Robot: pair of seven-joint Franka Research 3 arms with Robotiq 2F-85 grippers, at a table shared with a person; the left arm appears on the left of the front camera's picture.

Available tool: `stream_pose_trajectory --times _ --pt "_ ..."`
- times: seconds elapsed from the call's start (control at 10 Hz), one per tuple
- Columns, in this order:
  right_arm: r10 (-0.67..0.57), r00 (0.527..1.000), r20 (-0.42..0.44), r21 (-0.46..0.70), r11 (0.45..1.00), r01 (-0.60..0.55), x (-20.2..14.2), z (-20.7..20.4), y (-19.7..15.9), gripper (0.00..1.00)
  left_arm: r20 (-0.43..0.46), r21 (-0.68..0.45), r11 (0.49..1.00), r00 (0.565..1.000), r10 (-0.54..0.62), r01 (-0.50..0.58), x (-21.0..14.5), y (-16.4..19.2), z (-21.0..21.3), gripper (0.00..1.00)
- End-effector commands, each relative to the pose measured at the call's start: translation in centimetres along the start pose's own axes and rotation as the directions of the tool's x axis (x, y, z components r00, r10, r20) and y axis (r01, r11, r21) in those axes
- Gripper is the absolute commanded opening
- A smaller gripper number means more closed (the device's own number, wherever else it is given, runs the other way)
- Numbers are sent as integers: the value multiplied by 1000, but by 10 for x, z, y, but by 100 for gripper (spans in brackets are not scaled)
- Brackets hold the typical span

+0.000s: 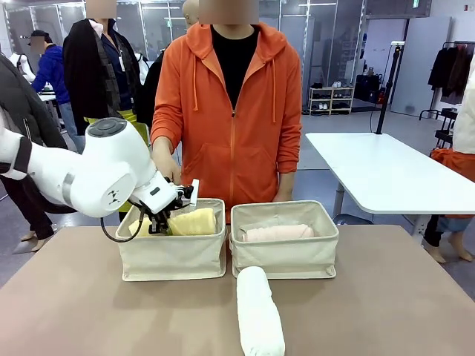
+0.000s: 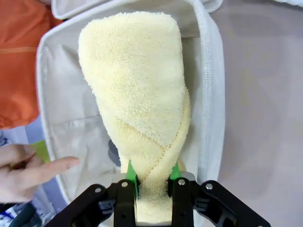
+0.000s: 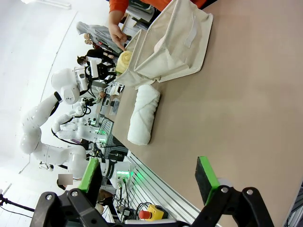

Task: Divide the towels into two baskets.
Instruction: Pick up one hotel-folded towel from the bottom of the table and place it in the Fabric basket indicated by the person.

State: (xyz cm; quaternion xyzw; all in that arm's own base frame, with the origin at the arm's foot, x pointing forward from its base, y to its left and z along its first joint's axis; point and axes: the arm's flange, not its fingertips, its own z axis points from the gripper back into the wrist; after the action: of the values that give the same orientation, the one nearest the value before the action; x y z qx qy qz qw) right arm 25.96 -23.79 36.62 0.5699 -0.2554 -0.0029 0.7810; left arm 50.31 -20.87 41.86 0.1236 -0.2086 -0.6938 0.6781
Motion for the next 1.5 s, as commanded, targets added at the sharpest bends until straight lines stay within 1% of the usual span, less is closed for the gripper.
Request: stream_pose_trajectory --times 0.0,0.1,0.2,0.3,0.4,0.5,0.8,0.9,1.0,1.4 --pt "5 1000 -15 0 1000 -5 -2 2 3 100 -9 -69 997 999 -33 32 -4 25 0 28" --pt "5 1000 -15 0 1000 -5 -2 2 3 100 -16 -90 996 999 -30 29 -5 26 -5 28" --pt "5 1000 -15 0 1000 -5 -2 2 3 100 -26 -94 995 999 -23 21 -5 26 -6 56" --pt "5 1000 -15 0 1000 -5 -2 2 3 100 -25 -90 996 1000 -18 15 -5 26 -5 70" --pt "5 1000 -15 0 1000 -5 -2 2 3 100 -31 -88 996 999 -16 13 -6 26 -3 98" --pt "5 1000 -15 0 1000 -5 -2 2 3 100 -31 -85 996 999 -15 12 -4 26 -1 100" --pt "5 1000 -15 0 1000 -5 -2 2 3 100 -21 -58 998 1000 -2 1 1 22 5 100" --pt "5 1000 -15 0 1000 -5 -2 2 3 100 -9 -34 999 1000 1 -1 0 21 14 96" --pt "5 1000 -15 0 1000 -5 -2 2 3 100 -24 -65 998 1000 -11 9 3 22 -4 96" --pt "5 1000 -15 0 1000 -5 -2 2 3 100 -24 -65 998 1000 -11 9 3 22 -4 96"
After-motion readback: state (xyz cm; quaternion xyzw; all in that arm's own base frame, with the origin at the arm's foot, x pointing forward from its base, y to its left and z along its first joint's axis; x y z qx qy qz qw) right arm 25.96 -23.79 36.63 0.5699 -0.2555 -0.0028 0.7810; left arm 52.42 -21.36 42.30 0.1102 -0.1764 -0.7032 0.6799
